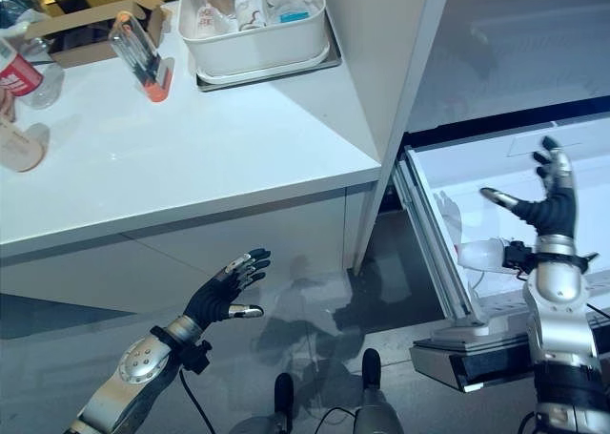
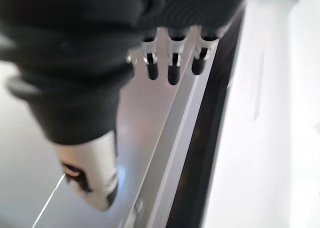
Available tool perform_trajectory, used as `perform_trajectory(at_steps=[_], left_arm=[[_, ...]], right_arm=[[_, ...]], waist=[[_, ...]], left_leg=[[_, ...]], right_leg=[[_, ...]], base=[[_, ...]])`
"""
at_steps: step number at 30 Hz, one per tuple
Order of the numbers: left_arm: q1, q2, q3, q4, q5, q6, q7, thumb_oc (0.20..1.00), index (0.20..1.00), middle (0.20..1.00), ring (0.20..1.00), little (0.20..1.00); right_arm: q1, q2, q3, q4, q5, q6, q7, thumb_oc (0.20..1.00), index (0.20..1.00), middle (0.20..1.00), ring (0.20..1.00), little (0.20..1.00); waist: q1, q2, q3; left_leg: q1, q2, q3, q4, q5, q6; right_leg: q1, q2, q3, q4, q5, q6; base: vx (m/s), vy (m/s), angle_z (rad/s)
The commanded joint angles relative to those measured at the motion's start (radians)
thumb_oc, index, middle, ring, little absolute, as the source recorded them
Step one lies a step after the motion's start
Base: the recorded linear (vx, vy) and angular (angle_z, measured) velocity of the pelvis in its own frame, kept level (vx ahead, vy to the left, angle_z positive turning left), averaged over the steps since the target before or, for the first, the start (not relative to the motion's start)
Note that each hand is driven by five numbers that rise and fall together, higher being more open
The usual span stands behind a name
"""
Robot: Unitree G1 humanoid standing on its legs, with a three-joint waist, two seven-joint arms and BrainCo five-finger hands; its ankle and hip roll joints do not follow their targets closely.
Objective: Take the drinks into the refrigerator
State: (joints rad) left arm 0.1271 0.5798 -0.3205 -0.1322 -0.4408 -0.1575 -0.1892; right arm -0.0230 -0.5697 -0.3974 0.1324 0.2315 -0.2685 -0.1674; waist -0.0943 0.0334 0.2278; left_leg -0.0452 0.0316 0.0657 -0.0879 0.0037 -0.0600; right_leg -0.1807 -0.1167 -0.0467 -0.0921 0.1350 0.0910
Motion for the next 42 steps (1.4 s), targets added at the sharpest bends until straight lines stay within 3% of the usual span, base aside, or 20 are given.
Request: perform_trajectory(at_steps=[1, 9, 20, 21, 22, 23, 24, 25, 28, 29, 31, 35, 42], left_arm=[[0.017, -0.027, 0.033, 0.006, 0.037, -0.068, -0.011, 1.0, 1.0, 1.0, 1.0, 1.0], [-0.016, -0.019, 0.009, 0.041, 0.066, -0.068, -0.036, 1.0, 1.0, 1.0, 1.0, 1.0], [-0.031, -0.043, -0.006, 0.066, 0.083, -0.065, -0.047, 1.0, 1.0, 1.0, 1.0, 1.0], [-0.037, -0.048, -0.008, 0.062, 0.083, -0.066, -0.046, 1.0, 1.0, 1.0, 1.0, 1.0], [-0.037, -0.048, -0.008, 0.062, 0.083, -0.066, -0.046, 1.0, 1.0, 1.0, 1.0, 1.0], [-0.041, -0.049, -0.011, 0.063, 0.083, -0.065, -0.046, 1.0, 1.0, 1.0, 1.0, 1.0], [-0.044, -0.05, -0.012, 0.06, 0.084, -0.064, -0.048, 1.0, 1.0, 1.0, 1.0, 1.0], [-0.046, -0.049, -0.013, 0.06, 0.084, -0.063, -0.049, 1.0, 1.0, 1.0, 1.0, 1.0], [-0.048, -0.048, -0.013, 0.055, 0.081, -0.057, -0.048, 1.0, 1.0, 1.0, 1.0, 1.0], [-0.042, -0.043, -0.011, 0.049, 0.078, -0.058, -0.049, 1.0, 1.0, 1.0, 1.0, 1.0], [-0.04, -0.041, -0.012, 0.049, 0.077, -0.059, -0.046, 1.0, 1.0, 1.0, 1.0, 1.0], [-0.036, -0.027, -0.019, 0.043, 0.08, -0.06, -0.048, 1.0, 1.0, 1.0, 1.0, 1.0], [-0.014, -0.003, -0.019, 0.027, 0.074, -0.059, -0.055, 1.0, 1.0, 1.0, 1.0, 1.0]], right_arm=[[0.179, 0.018, -0.054, 0.087, 0.031, -0.04, -0.046, 1.0, 1.0, 1.0, 1.0, 1.0], [0.201, 0.016, -0.137, 0.361, 0.056, -0.038, -0.115, 1.0, 1.0, 1.0, 1.0, 1.0], [0.25, 0.031, -0.156, 0.617, 0.145, -0.031, -0.078, 1.0, 1.0, 1.0, 1.0, 1.0], [0.256, 0.038, -0.143, 0.7, 0.153, -0.014, -0.069, 0.925, 0.925, 0.925, 0.925, 0.925], [0.253, 0.034, -0.14, 0.71, 0.157, -0.019, -0.065, 0.799, 0.799, 0.799, 0.799, 0.799], [0.247, 0.031, -0.115, 0.754, 0.154, -0.005, -0.053, 0.583, 0.583, 0.583, 0.583, 0.583], [0.242, 0.03, -0.098, 0.783, 0.142, 0.009, -0.044, 0.498, 0.498, 0.498, 0.498, 0.498], [0.24, 0.026, -0.078, 0.837, 0.124, 0.024, -0.038, 0.2, 0.2, 0.2, 0.2, 0.2], [0.219, 0.012, 0.004, 0.879, 0.023, 0.07, -0.029, 0.2, 0.2, 0.2, 0.2, 0.2], [0.228, 0.001, 0.054, 0.805, -0.081, 0.082, -0.03, 0.2, 0.2, 0.2, 0.2, 0.2], [0.229, 0.002, 0.063, 0.784, -0.101, 0.085, -0.036, 0.2, 0.2, 0.2, 0.2, 0.2], [0.191, -0.056, 0.184, 0.643, -0.296, 0.114, -0.019, 0.2, 0.2, 0.2, 0.2, 0.2], [0.085, -0.153, 0.315, 0.532, -0.408, 0.124, 0.032, 0.2, 0.2, 0.2, 0.2, 0.2]], waist=[[-0.076, 0.008, -0.055], [-0.114, 0.009, -0.067], [-0.139, 0.004, -0.073], [-0.138, 0.004, -0.074], [-0.138, 0.003, -0.074], [-0.136, 0.003, -0.074], [-0.135, 0.003, -0.074], [-0.132, 0.004, -0.074], [-0.122, 0.004, -0.073], [-0.116, 0.005, -0.071], [-0.114, 0.006, -0.071], [-0.09, 0.004, -0.071], [-0.055, -0.006, -0.07]], left_leg=[[-0.063, -0.02, 0.017, 0.001, -0.011, 0.016], [-0.043, -0.015, 0.054, 0.001, -0.025, 0.017], [-0.017, -0.016, 0.093, 0.001, -0.04, 0.022], [-0.016, -0.017, 0.094, 0.001, -0.041, 0.022], [-0.015, -0.017, 0.094, 0.001, -0.041, 0.022], [-0.014, -0.017, 0.094, 0.001, -0.041, 0.022], [-0.014, -0.018, 0.093, 0.001, -0.04, 0.022], [-0.014, -0.019, 0.092, 0.001, -0.04, 0.022], [-0.015, -0.021, 0.086, 0.001, -0.037, 0.021], [-0.014, -0.022, 0.083, 0.001, -0.035, 0.022], [-0.014, -0.022, 0.082, 0.001, -0.035, 0.022], [-0.017, -0.024, 0.075, 0.001, -0.03, 0.021], [-0.031, -0.026, 0.057, 0.001, -0.02, 0.019]], right_leg=[[-0.014, -0.023, 0.062, 0.005, -0.052, 0.058], [-0.021, -0.018, 0.099, 0.005, -0.05, 0.065], [-0.022, -0.015, 0.136, 0.006, -0.042, 0.072], [-0.021, -0.016, 0.138, 0.006, -0.04, 0.074], [-0.02, -0.016, 0.138, 0.006, -0.04, 0.074], [-0.019, -0.017, 0.137, 0.006, -0.04, 0.074], [-0.019, -0.017, 0.136, 0.006, -0.04, 0.074], [-0.018, -0.018, 0.135, 0.006, -0.04, 0.074], [-0.014, -0.021, 0.128, 0.005, -0.038, 0.074], [-0.012, -0.023, 0.125, 0.005, -0.037, 0.074], [-0.01, -0.024, 0.123, 0.005, -0.037, 0.074], [-0.007, -0.026, 0.113, 0.005, -0.037, 0.075], [-0.007, -0.028, 0.091, 0.005, -0.037, 0.075]], base=[[0.01, 0.016, -0.18], [0.01, 0.023, -0.18], [0.01, 0.016, -0.19], [0.0, 0.005, -0.14], [0.0, -0.002, -0.16], [0.0, -0.006, -0.11], [0.0, -0.004, -0.06], [0.0, 0.0, 0.0], [0.0, 0.0, 0.0], [0.0, 0.0, 0.0], [0.0, 0.0, 0.0], [0.0, 0.0, 0.0], [0.0, -0.023, 0.12]])
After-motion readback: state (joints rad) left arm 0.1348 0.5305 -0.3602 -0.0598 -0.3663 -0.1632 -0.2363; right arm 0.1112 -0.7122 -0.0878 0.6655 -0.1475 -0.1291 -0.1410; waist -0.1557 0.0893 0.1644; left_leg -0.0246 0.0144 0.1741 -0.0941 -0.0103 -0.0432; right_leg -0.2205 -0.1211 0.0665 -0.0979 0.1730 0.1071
